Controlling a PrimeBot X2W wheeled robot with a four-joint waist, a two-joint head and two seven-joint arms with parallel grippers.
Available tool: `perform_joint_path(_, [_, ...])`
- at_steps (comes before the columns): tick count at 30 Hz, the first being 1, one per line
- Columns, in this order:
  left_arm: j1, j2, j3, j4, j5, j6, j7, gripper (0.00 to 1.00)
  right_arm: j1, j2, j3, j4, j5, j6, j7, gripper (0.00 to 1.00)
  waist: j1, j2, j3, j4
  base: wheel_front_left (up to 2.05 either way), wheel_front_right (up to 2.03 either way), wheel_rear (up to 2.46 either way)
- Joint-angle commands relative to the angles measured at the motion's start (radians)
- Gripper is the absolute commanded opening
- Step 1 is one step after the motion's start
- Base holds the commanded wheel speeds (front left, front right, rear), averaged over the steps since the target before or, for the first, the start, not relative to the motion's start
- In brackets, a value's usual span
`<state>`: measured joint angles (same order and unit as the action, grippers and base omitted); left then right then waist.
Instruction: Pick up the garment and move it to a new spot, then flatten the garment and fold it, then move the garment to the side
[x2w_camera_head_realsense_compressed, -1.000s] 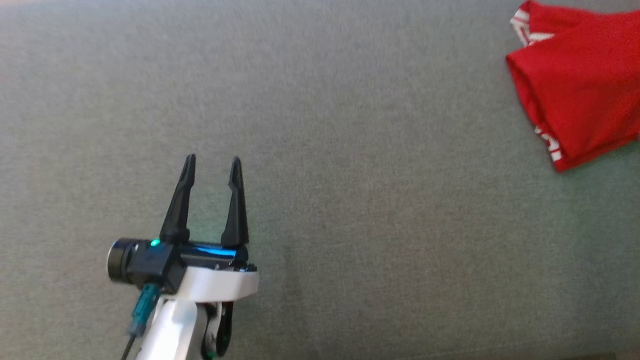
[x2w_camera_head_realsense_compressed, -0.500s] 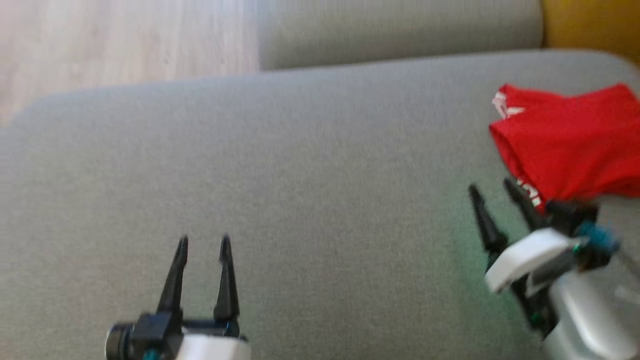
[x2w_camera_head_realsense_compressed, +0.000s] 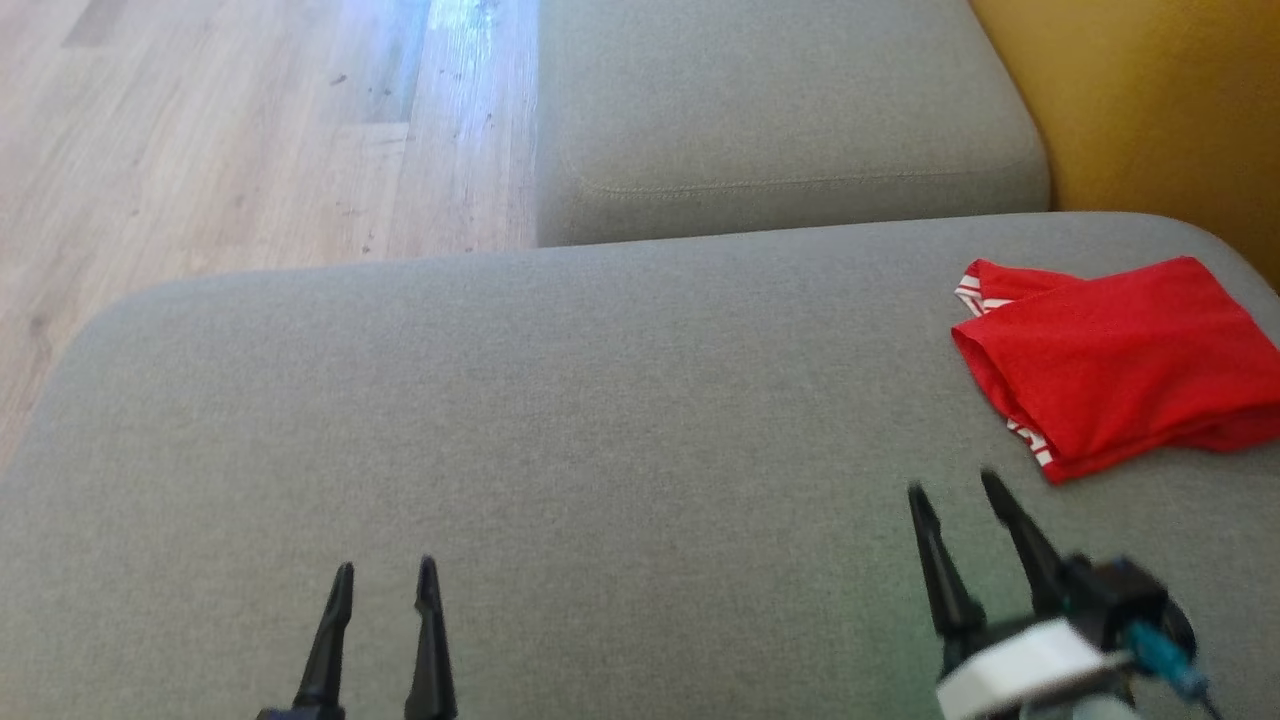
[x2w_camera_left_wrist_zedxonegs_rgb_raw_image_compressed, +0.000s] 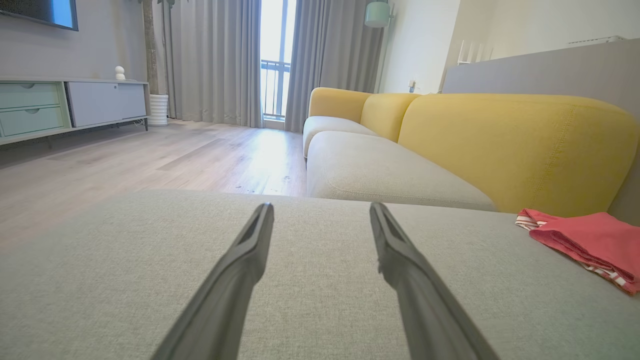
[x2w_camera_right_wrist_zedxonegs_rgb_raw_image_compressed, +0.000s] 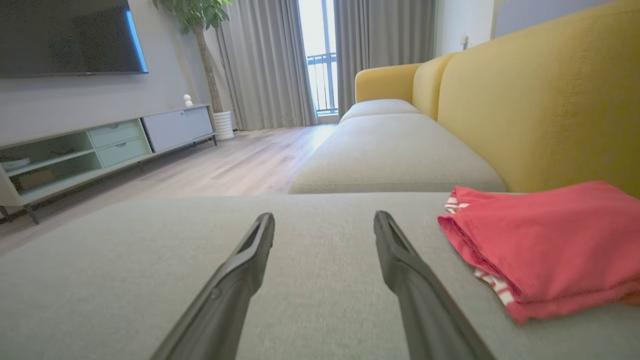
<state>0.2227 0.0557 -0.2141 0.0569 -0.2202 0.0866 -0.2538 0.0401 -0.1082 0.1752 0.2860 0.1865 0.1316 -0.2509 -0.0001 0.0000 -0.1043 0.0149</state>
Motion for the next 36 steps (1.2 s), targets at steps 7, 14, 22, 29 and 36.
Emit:
perform_joint_path(7, [-0.015,-0.004,0.057,-0.034,0.013,-0.011,-0.008,1.00,0.031,0.019,-0.008,-0.062,-0.036,-0.001,-0.011,1.00,0.0001,0.0000,-0.005,-0.009,0.00,0.00,0.00])
perform_joint_path(14, [-0.017,-0.005,0.064,-0.024,0.017,-0.018,-0.008,1.00,0.026,0.026,-0.012,-0.061,-0.043,-0.001,-0.011,1.00,0.0001,0.0000,-0.009,-0.015,0.00,0.00,0.00])
perform_joint_path(22, [0.024,0.000,0.023,0.024,0.008,-0.017,0.001,0.00,0.075,0.032,-0.025,-0.015,-0.037,0.000,0.000,0.00,0.0001,0.0000,-0.012,-0.016,0.00,0.00,0.00])
perform_joint_path(29, [0.036,0.001,0.026,0.080,-0.035,-0.021,0.013,0.00,0.094,0.031,-0.027,0.037,0.006,0.000,0.010,0.00,0.0001,0.0000,-0.008,-0.017,0.00,0.00,0.00])
perform_joint_path(36, [0.015,0.006,0.037,0.088,-0.119,-0.032,0.028,0.00,0.080,0.030,-0.038,0.033,0.092,0.000,0.028,0.00,0.0001,0.0000,-0.002,-0.016,0.00,0.00,0.00])
